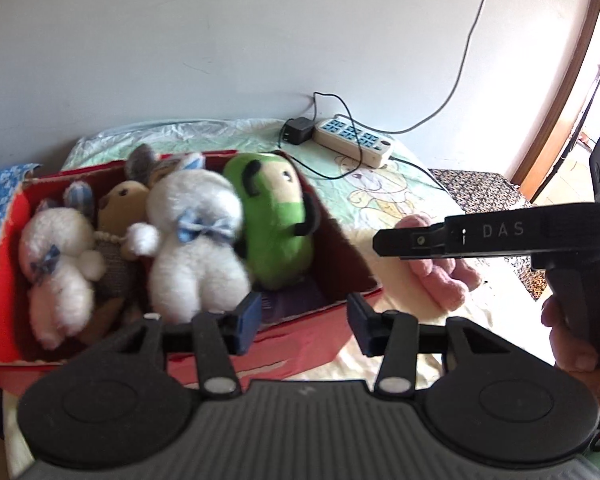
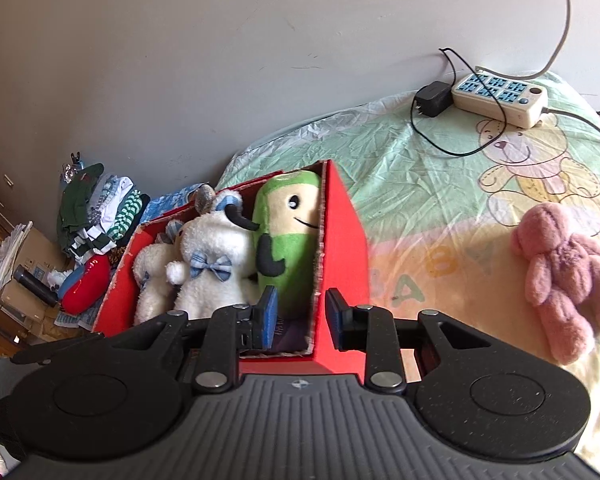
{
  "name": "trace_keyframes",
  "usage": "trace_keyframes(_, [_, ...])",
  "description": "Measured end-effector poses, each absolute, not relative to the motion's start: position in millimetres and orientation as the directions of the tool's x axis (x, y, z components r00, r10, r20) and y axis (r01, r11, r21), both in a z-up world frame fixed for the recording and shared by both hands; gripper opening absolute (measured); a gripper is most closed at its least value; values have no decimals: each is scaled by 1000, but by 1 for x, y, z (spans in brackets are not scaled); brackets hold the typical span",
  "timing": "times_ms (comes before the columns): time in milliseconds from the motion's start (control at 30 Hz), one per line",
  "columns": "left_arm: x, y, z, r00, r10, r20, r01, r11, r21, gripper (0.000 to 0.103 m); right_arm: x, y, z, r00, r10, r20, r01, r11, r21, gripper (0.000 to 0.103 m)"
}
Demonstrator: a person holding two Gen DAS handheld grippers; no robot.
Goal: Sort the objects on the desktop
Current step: 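Withdraw both tools from the box toward the pink teddy bear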
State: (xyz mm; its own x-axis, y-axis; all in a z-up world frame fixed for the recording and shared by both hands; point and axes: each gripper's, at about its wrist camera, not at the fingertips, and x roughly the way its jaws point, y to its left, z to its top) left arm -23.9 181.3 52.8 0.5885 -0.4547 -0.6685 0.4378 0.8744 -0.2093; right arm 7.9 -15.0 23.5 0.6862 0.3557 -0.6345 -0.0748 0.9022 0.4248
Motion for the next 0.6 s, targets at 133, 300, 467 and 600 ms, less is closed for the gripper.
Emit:
trace_keyframes(133, [-15, 133, 47, 582, -423, -694, 427, 886, -181, 52, -4, -46, 23, 686, 318, -655, -41, 915, 401, 30])
trace_keyframes(300, [-11, 84, 45, 603, -358, -713, 386, 913, -132, 79, -17, -86, 24, 697, 257, -670, -3, 934, 356, 31])
trace_keyframes(467, [-11, 43, 46, 587, -346, -732, 389, 914, -119, 70, -22, -126, 15, 685, 237, -689, 36, 934, 357, 32])
trace_keyframes(600, [-13, 13, 40, 602, -297, -741, 368, 927, -73, 75, -24, -153, 9, 680, 238, -694, 46, 930, 364, 32])
